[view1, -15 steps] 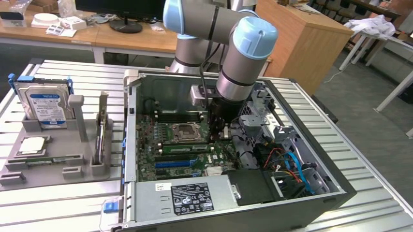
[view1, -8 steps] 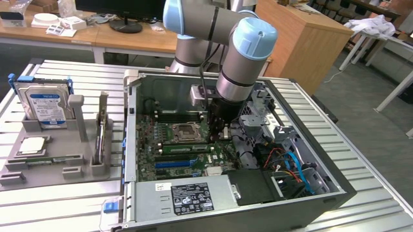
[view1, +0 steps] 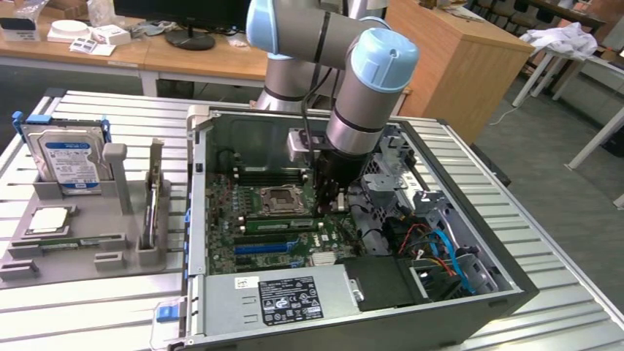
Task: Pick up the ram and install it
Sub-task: 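Press down the ram until it locks into place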
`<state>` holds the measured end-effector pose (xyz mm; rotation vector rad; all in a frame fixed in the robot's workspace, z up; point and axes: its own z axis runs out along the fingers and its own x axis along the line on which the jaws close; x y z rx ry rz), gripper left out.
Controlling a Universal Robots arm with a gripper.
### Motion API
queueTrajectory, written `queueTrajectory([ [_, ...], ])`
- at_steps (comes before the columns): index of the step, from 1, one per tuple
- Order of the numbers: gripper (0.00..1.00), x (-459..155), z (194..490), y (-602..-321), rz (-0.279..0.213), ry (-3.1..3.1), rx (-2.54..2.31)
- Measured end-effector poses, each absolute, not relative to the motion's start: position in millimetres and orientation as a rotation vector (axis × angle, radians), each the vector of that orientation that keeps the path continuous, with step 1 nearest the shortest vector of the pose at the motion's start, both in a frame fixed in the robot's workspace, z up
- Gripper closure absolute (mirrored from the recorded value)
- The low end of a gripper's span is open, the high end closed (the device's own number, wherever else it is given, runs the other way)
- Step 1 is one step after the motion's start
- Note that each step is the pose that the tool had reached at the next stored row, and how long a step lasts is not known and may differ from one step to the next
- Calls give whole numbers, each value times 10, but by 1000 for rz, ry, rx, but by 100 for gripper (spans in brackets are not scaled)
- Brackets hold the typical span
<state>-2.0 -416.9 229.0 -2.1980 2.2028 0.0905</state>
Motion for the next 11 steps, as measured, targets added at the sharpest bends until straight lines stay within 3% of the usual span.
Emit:
queueTrajectory([
  [11,89,-21,2272,-4170,90,2203,-2198],
])
